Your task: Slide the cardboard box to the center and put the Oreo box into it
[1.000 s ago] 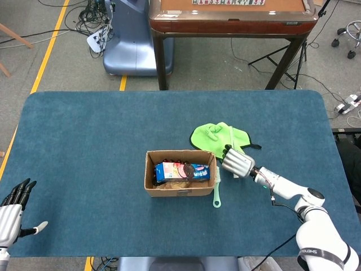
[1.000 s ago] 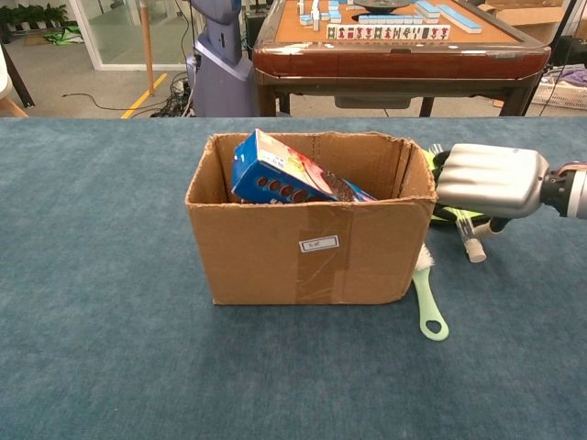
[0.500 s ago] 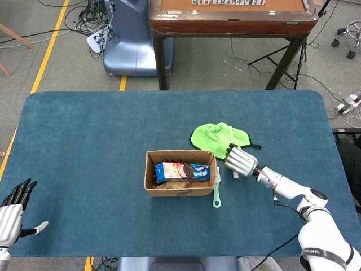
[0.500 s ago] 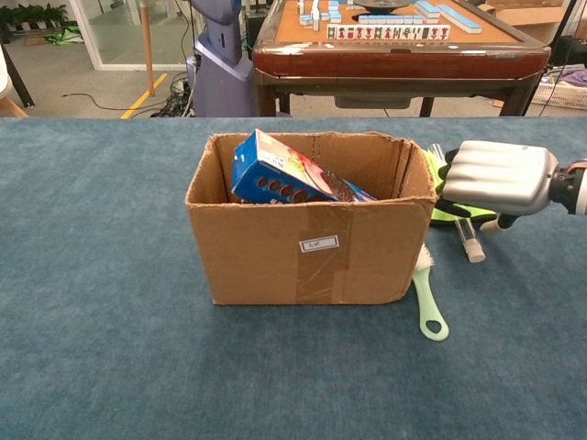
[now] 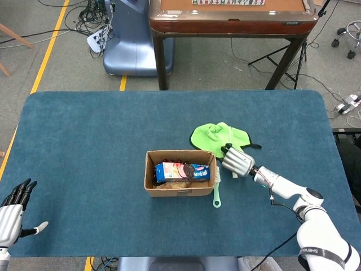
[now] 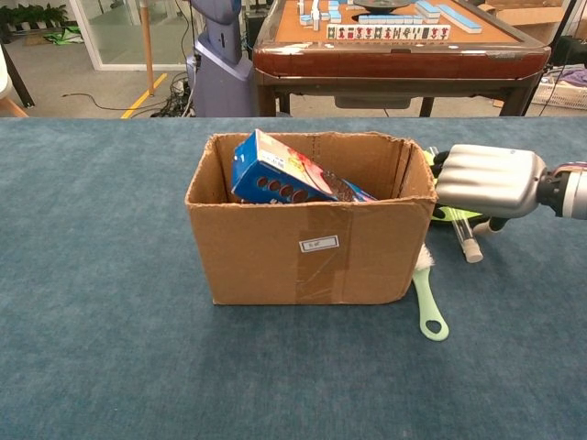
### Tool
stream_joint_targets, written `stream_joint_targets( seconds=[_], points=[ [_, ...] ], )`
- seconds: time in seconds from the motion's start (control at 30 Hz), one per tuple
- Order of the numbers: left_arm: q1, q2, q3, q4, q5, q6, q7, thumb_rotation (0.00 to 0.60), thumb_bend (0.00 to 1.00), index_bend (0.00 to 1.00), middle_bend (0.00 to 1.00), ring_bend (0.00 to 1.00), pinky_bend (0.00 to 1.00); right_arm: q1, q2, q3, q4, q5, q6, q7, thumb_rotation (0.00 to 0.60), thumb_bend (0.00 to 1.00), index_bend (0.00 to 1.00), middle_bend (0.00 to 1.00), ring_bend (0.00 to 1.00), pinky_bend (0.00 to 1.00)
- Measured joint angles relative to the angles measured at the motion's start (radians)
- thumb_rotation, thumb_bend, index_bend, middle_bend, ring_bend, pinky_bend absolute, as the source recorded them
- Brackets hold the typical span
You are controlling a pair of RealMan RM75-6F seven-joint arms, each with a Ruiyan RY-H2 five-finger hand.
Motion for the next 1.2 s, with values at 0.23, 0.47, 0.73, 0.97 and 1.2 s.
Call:
stream_joint_targets(
  seconds=[0.23, 0.47, 0.73, 0.97, 1.2],
  points=[
    [0.001, 0.001, 0.0, 0.0, 0.002, 0.003, -0.006, 0.6, 0.02, 0.01, 0.02, 0.02, 0.14, 0.005, -0.012, 0.0, -0.005, 0.002, -0.021, -0.01, 0.6, 0.09, 0.49, 0.39, 0.27, 0.38],
    [0.002, 0.002, 0.001, 0.001, 0.006, 0.005, -0.008, 0.6, 0.02, 0.01, 0.02, 0.02, 0.14, 0.006, -0.01, 0.003, -0.009, 0.005, -0.014, -0.011, 0.6, 0.09, 0.45, 0.39, 0.27, 0.38],
    [0.001, 0.0, 0.001, 0.0, 0.004, 0.002, -0.001, 0.6, 0.02, 0.01, 0.02, 0.02, 0.14, 0.009, 0.007, 0.01, -0.027, 0.007, 0.021, -0.009, 0.6, 0.09, 0.43, 0.37, 0.25, 0.38],
    [0.001, 0.001, 0.001, -0.001, 0.003, 0.002, -0.002, 0.6, 0.02, 0.01, 0.02, 0.02, 0.14, 0.005, 0.009, -0.001, -0.03, 0.002, -0.01, -0.024, 0.6, 0.09, 0.43, 0.39, 0.25, 0.38],
    [0.002, 0.003, 0.001, -0.002, 0.005, 0.002, -0.004, 0.6, 0.02, 0.01, 0.02, 0.02, 0.14, -0.004, 0.008, -0.006, -0.028, 0.001, -0.013, -0.023, 0.6, 0.19, 0.51, 0.56, 0.4, 0.4]
  ],
)
